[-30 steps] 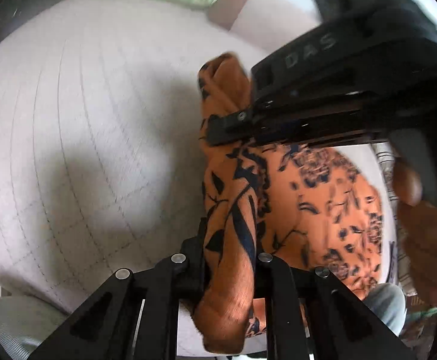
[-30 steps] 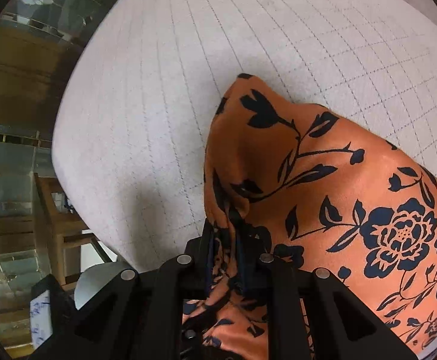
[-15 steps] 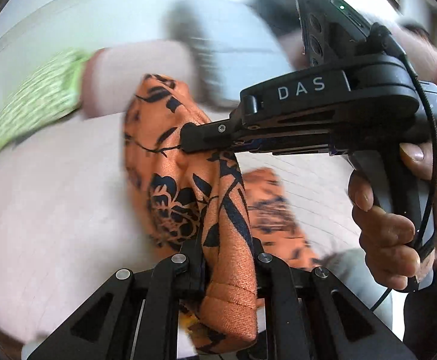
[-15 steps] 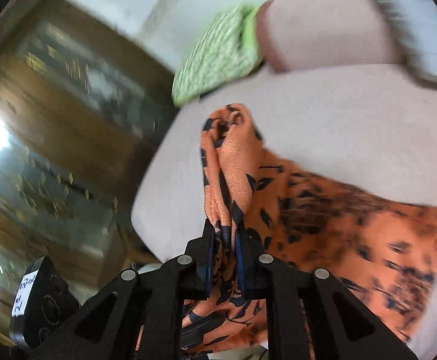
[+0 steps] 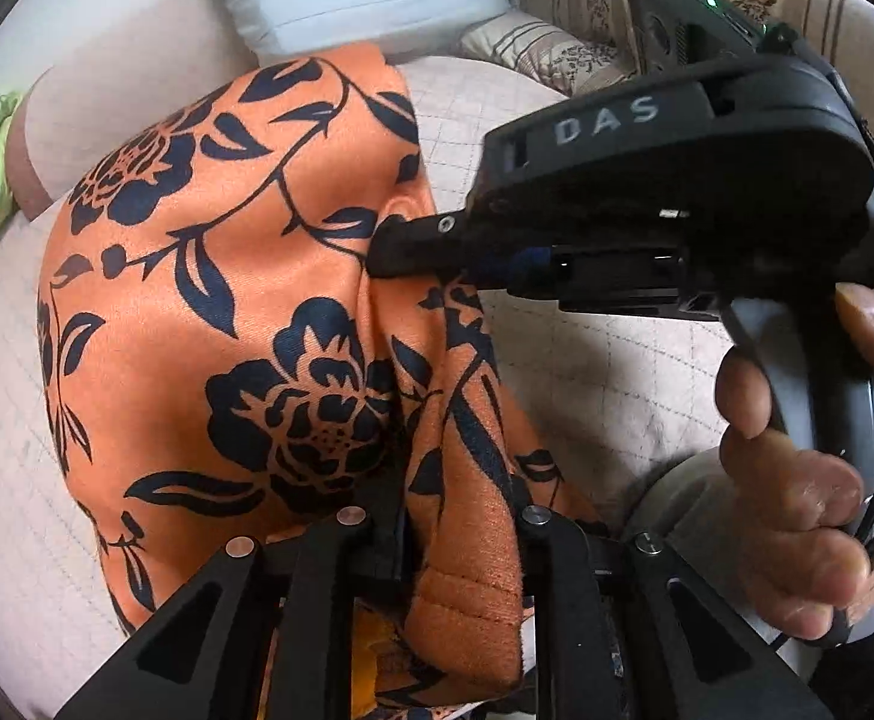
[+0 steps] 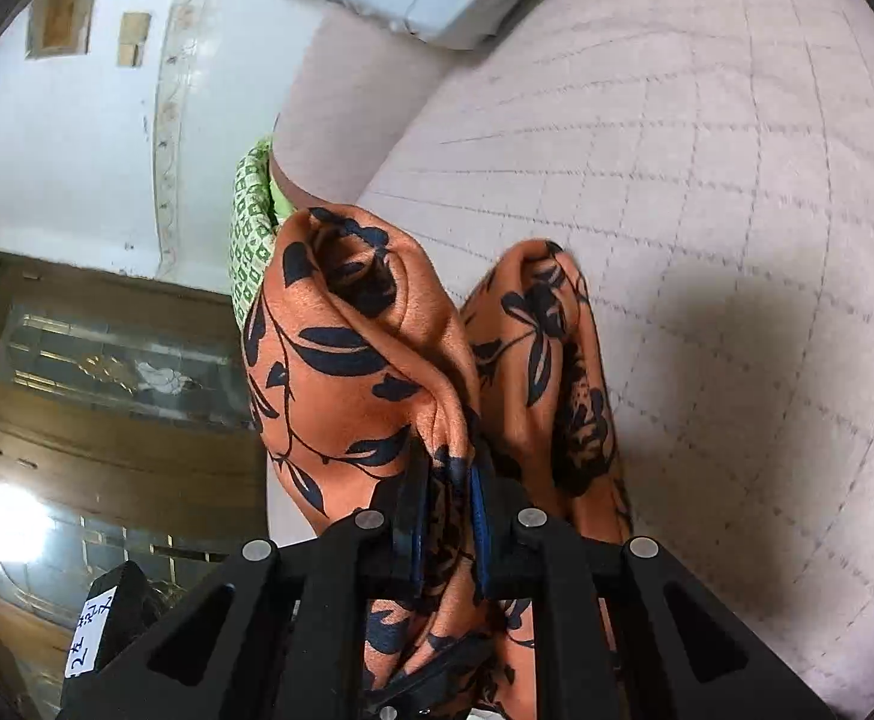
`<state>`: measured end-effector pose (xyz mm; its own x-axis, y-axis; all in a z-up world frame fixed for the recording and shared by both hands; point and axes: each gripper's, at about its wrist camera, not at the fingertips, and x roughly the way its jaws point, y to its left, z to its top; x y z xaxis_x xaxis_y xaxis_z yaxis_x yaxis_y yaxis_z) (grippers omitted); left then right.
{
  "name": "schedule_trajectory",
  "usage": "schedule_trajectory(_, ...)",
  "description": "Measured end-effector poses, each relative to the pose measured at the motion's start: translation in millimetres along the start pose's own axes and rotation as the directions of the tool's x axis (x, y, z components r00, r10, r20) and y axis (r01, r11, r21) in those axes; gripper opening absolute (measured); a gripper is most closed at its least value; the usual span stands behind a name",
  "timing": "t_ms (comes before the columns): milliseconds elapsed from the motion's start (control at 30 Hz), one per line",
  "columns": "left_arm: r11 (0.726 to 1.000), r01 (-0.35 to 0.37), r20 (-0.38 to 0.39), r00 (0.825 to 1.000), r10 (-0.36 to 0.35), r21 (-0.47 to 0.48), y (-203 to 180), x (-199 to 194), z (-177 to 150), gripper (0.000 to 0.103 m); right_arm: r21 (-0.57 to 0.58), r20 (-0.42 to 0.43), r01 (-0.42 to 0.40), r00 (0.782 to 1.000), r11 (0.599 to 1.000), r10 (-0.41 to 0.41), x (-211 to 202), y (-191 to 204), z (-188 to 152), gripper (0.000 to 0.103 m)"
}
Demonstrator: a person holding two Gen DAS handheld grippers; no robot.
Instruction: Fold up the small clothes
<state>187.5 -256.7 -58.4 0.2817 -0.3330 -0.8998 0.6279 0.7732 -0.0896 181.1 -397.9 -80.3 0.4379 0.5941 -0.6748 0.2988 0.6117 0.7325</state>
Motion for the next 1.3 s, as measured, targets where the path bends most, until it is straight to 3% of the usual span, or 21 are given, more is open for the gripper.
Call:
schedule_trajectory(133, 1.0, 0.031, -0.013, 0.999, -0.031, -0.004, 3.3, -0.9, -3.2, 0.017, -0.018, 0.007, 0.079, 0.997, 0.997, -0.079, 6.1, 8.3, -3.6, 0.013)
schedule_trajectory(200, 0.996, 0.094, -0.012, 0.995, -0.094, -0.005, 13.0, -16.1, -8.1, 0.026, -0.033, 0.027, 0.121, 0.992, 0.992, -0.12, -0.8, 12.2, -7.0, 0.022)
schedule_trajectory(267, 0.981, 0.194, -0.004, 0.981, -0.194, -0.011, 19.8, -39.7, -20.3, 0.027, -0.043, 0.049, 0.156, 0.987, 0.987, -0.154, -9.8, 14.7, -7.9, 0.031)
schedule_trajectory(333, 0.97, 0.243, 0.037, 0.969, -0.243, -0.009, 27.6, -64.8, -32.0, 0.03, -0.065, 0.096, 0.2, 0.976, 0.978, -0.194, -24.9, 21.1, -12.5, 0.041)
schedule_trajectory(433, 0.974, 0.225, 0.104, 0.97, -0.221, -0.03, 50.8, -92.1, -39.4, 0.043, -0.077, 0.158, 0.13, 0.98, 0.988, -0.117, -49.2, 26.8, -11.8, 0.044)
schedule_trajectory(500, 0.974, 0.21, 0.133, 0.971, -0.197, -0.088, 75.5, -94.2, -38.3, 0.051, -0.131, 0.2, 0.106, 0.977, 0.986, -0.078, -56.1, 46.7, -2.5, 0.063)
schedule_trajectory(567, 0.978, 0.141, 0.145, 0.982, -0.119, -0.154, 94.0, -90.2, -28.6, 0.051, -0.19, 0.21, 0.124, 0.974, 0.974, -0.083, -51.6, 66.2, 8.5, 0.074)
schedule_trajectory(667, 0.971, 0.066, 0.149, 0.988, -0.032, -0.231, 125.3, -67.1, -0.2, 0.05, -0.243, 0.153, 0.151, 0.981, 0.958, -0.116, -20.9, 80.5, 33.1, 0.072)
schedule_trajectory(733, 0.959, 0.01, 0.137, 0.99, 0.03, -0.283, 147.5, -50.5, 16.5, 0.048, -0.231, 0.138, 0.201, 0.975, 0.952, -0.172, -3.5, 78.0, 41.9, 0.057)
schedule_trajectory(800, 0.954, 0.016, 0.142, 0.989, 0.028, -0.299, 157.0, -36.0, 27.5, 0.049, -0.205, 0.142, 0.27, 0.959, 0.941, -0.245, 9.2, 72.1, 43.5, 0.023)
schedule_trajectory(933, 0.953, 0.002, 0.093, 0.995, 0.027, -0.304, 166.8, 4.6, 40.2, 0.05, -0.158, 0.163, 0.346, 0.933, 0.925, -0.321, 18.9, 44.8, 38.9, 0.011)
schedule_trajectory(1033, 0.97, -0.1, 0.061, 0.991, 0.116, -0.222, 160.5, 39.0, 50.8, 0.051, -0.151, 0.112, 0.389, 0.92, 0.909, -0.375, 36.5, 26.7, 43.7, 0.011)
schedule_trajectory(1100, 0.973, -0.155, 0.052, 0.985, 0.166, -0.17, 149.6, 52.8, 55.0, 0.051, -0.163, 0.074, 0.439, 0.899, 0.884, -0.432, 52.7, 18.9, 48.4, 0.011)
schedule_trajectory(1167, 0.975, -0.144, 0.052, 0.987, 0.154, -0.169, 144.4, 52.6, 54.7, 0.05, -0.166, 0.086, 0.433, 0.901, 0.886, -0.425, 49.6, 22.2, 46.9, 0.014)
schedule_trajectory(1233, 0.975, -0.056, 0.088, 0.993, 0.076, -0.216, 150.8, 20.8, 44.7, 0.05, -0.162, 0.129, 0.38, 0.923, 0.911, -0.362, 30.1, 29.1, 39.2, 0.02)
schedule_trajectory(1267, 0.97, -0.024, 0.103, 0.993, 0.05, -0.244, 158.2, 4.3, 37.1, 0.05, -0.15, 0.141, 0.348, 0.934, 0.925, -0.329, 19.6, 31.9, 35.3, 0.035)
schedule_trajectory(1300, 0.961, 0.009, 0.118, 0.993, 0.025, -0.275, 165.7, -7.7, 26.4, 0.054, -0.145, 0.165, 0.313, 0.943, 0.938, -0.289, 4.7, 37.1, 28.3, 0.056)
